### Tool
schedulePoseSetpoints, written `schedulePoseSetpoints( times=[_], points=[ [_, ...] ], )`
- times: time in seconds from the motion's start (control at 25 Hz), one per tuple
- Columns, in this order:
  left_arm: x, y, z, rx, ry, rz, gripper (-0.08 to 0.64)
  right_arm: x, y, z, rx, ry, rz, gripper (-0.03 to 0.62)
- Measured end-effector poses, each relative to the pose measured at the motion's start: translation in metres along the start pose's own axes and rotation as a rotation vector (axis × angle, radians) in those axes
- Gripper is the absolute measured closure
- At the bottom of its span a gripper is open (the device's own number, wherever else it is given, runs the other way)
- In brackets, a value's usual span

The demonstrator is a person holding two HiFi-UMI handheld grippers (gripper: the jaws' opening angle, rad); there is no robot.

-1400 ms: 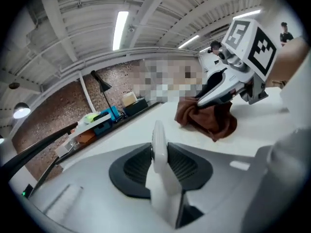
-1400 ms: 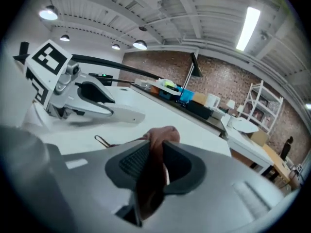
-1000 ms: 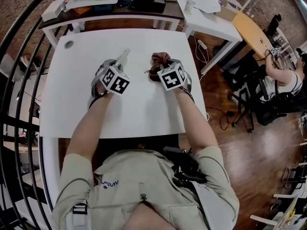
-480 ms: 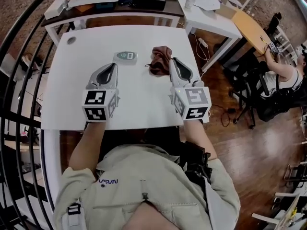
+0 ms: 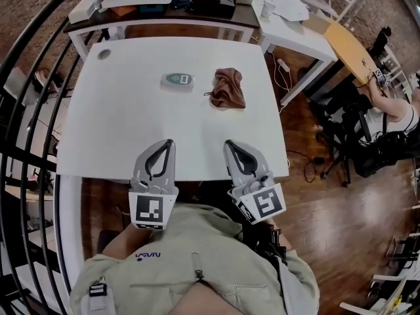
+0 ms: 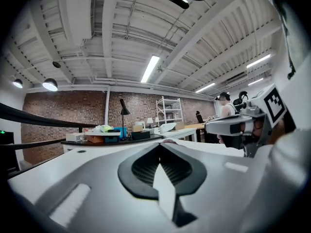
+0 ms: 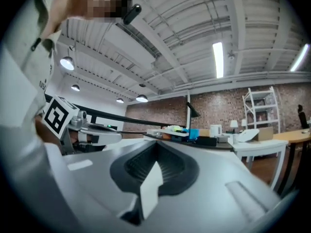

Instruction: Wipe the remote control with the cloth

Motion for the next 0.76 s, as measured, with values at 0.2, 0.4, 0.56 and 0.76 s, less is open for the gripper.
schedulePoseSetpoints(
  times=[0.2,0.4,0.56,0.76],
  points=[
    [0.003,0.023,0.012,0.010,-0.020,0.027,0.558,0.045,0.023,0.004,0.037,-0.035,-0.016,0.591],
    [0.005,0.027,0.008,0.007,-0.036,0.075,0.558,0.008,0.037,0.011,0.085,0.111,-0.069,0.591],
    [0.017,0.035,0.005,0.032,-0.055,0.035,0.558,-0.008,0.037,0.014,0.098,0.155,-0.081,0.591],
    [0.021,0.041,0.005,0.045,-0.078,0.066,0.558,-0.002,0.036,0.009,0.102,0.129,-0.064,0.591]
  ],
)
Point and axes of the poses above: the fingertips, and each gripper's own axes: z backward along the fingers, x to its left, y out of its underside, the point moved 2 cm from there along z, backward along the fingers, and after that the axes turned 6 degrees about y, right-handed, at the moved point
